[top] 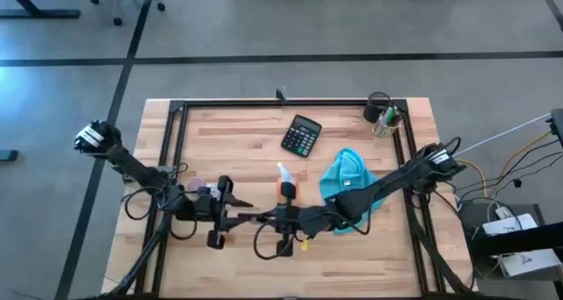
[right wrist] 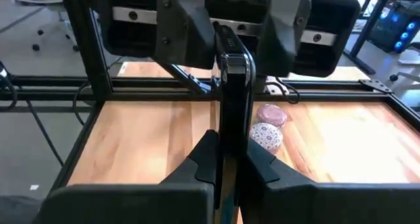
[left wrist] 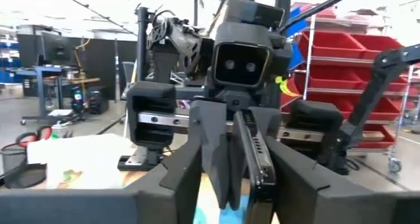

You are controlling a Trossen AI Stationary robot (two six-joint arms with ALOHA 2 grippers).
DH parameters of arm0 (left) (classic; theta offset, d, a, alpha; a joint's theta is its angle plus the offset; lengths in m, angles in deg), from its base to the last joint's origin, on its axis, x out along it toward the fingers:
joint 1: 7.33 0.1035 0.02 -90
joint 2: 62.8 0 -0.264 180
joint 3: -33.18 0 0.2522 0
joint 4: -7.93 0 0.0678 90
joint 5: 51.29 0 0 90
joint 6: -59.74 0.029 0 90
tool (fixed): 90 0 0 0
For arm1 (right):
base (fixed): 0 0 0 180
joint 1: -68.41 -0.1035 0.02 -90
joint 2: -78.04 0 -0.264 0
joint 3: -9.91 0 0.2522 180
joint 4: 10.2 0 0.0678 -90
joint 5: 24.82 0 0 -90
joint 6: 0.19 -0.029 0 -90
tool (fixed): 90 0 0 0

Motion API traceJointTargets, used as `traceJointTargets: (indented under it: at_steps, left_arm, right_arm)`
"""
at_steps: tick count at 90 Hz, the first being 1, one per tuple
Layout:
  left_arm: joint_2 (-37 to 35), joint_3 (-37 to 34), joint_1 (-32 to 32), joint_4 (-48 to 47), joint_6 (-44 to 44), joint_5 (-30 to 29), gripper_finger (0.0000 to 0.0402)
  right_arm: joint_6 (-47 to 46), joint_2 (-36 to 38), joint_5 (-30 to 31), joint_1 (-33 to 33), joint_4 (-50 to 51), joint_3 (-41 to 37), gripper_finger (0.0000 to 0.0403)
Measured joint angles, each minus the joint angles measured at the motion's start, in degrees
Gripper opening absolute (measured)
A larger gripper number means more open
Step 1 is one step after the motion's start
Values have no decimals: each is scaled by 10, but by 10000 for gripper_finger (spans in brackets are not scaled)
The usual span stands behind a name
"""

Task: Apply microfiber cloth
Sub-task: Spray the front and back of the cellphone using the spray bottle

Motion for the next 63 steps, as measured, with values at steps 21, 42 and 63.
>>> traceJointTargets:
  at_steps: [21, 42, 63]
  left_arm:
    - [0, 0, 0, 0, 12, 2, 153]
    - [0, 0, 0, 0, 30, 22, 22]
    - [-1, 0, 0, 0, 30, 6, 19]
  right_arm:
    - [-1, 0, -1, 5, 0, 0, 6]
    - [-6, 1, -2, 7, -2, 0, 6]
    - [-1, 1, -6, 9, 1, 0, 33]
